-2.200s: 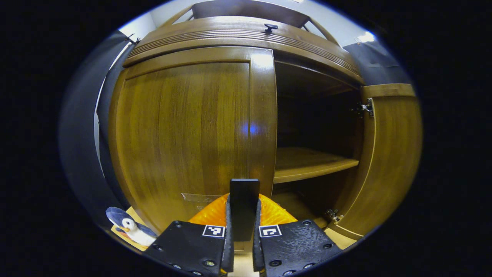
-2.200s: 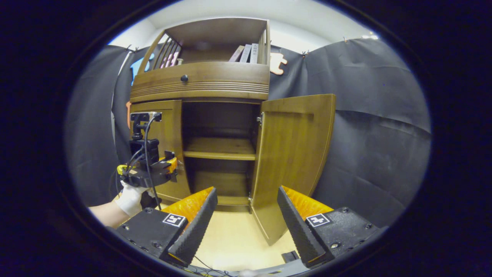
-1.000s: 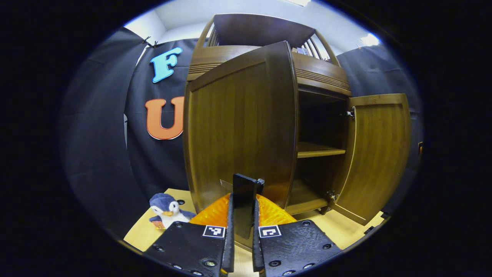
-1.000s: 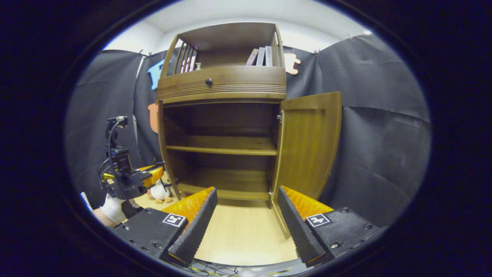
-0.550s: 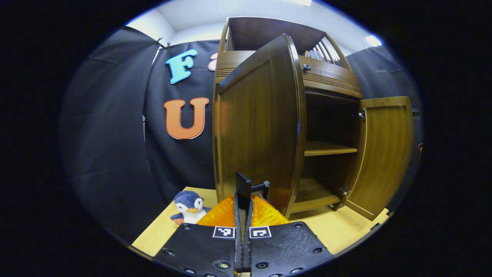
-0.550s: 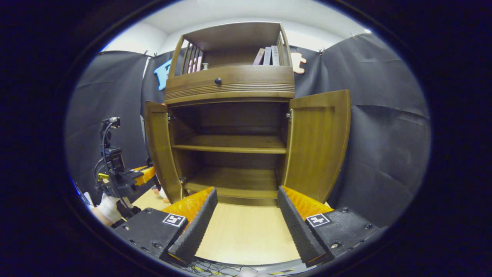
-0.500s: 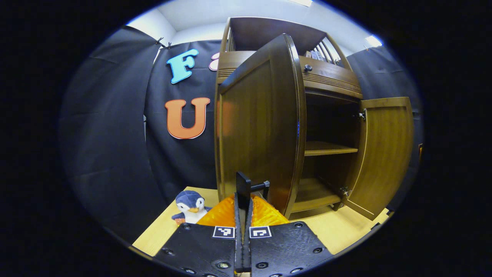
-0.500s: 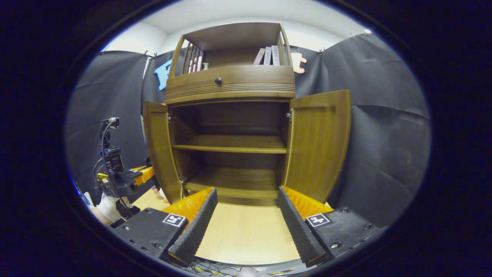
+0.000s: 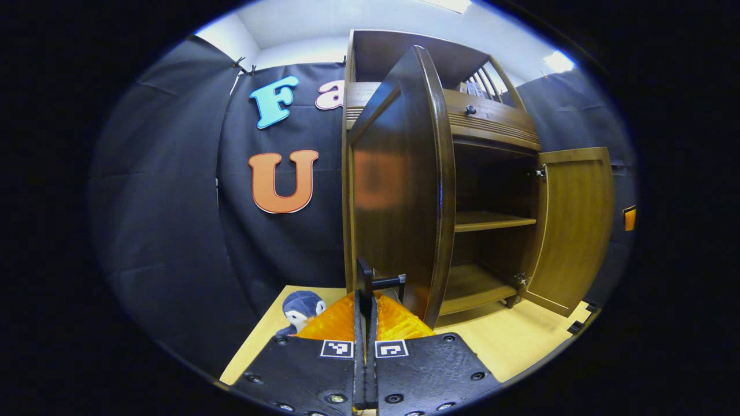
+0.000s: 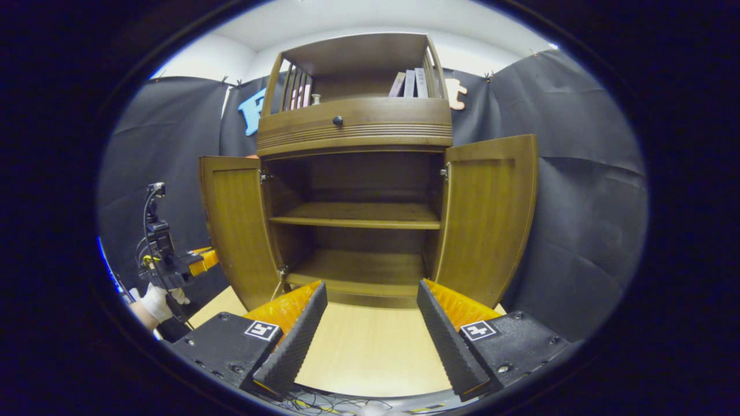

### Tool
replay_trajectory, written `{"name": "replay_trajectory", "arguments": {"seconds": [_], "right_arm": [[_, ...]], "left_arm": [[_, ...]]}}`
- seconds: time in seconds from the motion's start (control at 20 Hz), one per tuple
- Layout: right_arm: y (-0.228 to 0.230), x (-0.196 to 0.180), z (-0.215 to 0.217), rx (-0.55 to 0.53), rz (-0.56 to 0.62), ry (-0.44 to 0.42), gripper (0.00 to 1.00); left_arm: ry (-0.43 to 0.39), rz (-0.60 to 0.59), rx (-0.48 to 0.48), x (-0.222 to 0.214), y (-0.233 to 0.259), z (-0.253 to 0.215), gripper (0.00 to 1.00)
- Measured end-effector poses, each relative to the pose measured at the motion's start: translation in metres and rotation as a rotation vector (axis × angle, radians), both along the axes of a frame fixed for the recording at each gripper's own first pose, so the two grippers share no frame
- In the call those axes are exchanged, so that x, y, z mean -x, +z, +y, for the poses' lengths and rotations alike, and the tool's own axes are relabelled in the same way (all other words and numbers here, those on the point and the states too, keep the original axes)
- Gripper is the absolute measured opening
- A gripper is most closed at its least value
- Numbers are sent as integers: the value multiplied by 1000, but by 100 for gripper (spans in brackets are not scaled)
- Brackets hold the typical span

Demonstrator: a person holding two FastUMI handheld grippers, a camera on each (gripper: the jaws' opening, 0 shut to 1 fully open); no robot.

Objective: Open the right door of the double-door shoe cabinet with the right hand, and open the left door with the left hand.

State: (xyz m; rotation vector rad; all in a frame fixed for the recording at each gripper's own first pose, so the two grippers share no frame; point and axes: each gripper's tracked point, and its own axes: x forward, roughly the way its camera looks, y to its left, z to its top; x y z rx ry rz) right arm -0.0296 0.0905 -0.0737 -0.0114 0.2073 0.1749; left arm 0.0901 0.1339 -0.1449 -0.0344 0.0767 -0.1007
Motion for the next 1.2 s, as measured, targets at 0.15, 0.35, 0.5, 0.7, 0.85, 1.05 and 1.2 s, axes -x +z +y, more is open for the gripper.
{"name": "replay_trajectory", "arguments": {"seconds": [0.15, 0.35, 0.5, 0.7, 0.85, 1.05, 1.2], "right_arm": [[-1, 5, 2, 3, -1, 2, 99], [-2, 8, 2, 8, 5, 2, 100], [-4, 11, 3, 12, 8, 3, 99], [-3, 12, 2, 19, 11, 0, 99], [-3, 11, 1, 26, 11, -4, 99], [-5, 6, 0, 27, 17, -4, 99], [-6, 2, 0, 29, 19, -2, 100]], "left_arm": [[-24, -9, -5, 0, -1, 15, 0], [-38, -15, -8, -3, -3, 35, 0], [-62, -20, 7, -8, -4, 48, 0], [-108, -11, 15, -12, -7, 62, 0], [-144, 0, 5, -15, -8, 68, 0], [-153, 6, 2, -13, -8, 69, 1], [-135, 3, -14, -11, -11, 76, 8]]}}
